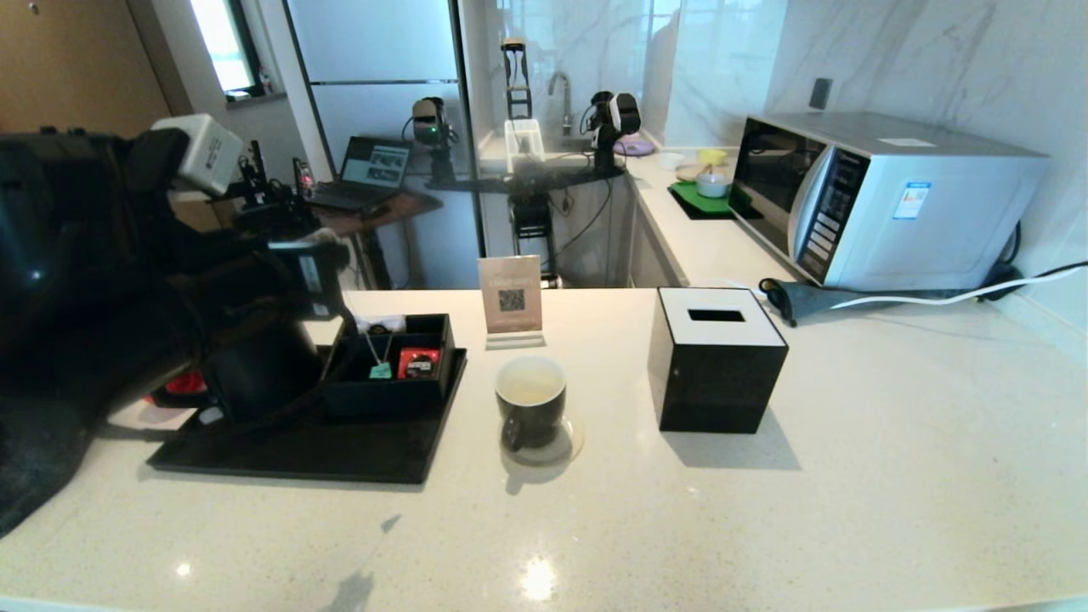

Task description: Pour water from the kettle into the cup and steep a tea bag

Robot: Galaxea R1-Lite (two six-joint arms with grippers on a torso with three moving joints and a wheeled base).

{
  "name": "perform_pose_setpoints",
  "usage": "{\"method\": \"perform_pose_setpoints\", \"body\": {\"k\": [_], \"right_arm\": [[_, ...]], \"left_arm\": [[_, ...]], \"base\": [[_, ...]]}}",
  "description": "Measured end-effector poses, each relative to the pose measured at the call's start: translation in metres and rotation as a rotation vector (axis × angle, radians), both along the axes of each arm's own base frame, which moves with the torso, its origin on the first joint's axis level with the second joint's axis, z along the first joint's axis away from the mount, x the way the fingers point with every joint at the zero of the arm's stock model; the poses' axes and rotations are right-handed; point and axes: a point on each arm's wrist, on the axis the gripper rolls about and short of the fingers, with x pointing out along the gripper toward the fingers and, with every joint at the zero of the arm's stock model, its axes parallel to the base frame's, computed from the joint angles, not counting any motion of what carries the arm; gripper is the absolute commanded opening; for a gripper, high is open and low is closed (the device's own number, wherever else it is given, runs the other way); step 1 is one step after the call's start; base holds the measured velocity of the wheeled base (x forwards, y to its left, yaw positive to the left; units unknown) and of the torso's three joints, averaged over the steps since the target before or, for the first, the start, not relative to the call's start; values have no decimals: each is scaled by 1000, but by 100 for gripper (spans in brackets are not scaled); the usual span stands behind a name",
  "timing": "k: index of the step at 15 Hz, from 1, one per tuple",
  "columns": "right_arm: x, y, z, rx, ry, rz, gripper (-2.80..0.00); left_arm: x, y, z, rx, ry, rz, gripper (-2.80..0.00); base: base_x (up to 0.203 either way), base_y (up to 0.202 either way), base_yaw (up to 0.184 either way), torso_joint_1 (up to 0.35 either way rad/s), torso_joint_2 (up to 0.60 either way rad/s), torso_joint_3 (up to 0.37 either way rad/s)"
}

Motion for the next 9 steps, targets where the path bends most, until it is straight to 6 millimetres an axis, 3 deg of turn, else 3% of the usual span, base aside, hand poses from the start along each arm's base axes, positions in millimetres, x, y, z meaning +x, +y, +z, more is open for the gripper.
{"method": "perform_pose_setpoints", "body": {"k": [9], "right_arm": [[0,0,0,0,0,0,-280]], "left_arm": [[-8,-13,6,-1,-24,-60,-280]], "base": [[0,0,0,0,0,0]]}}
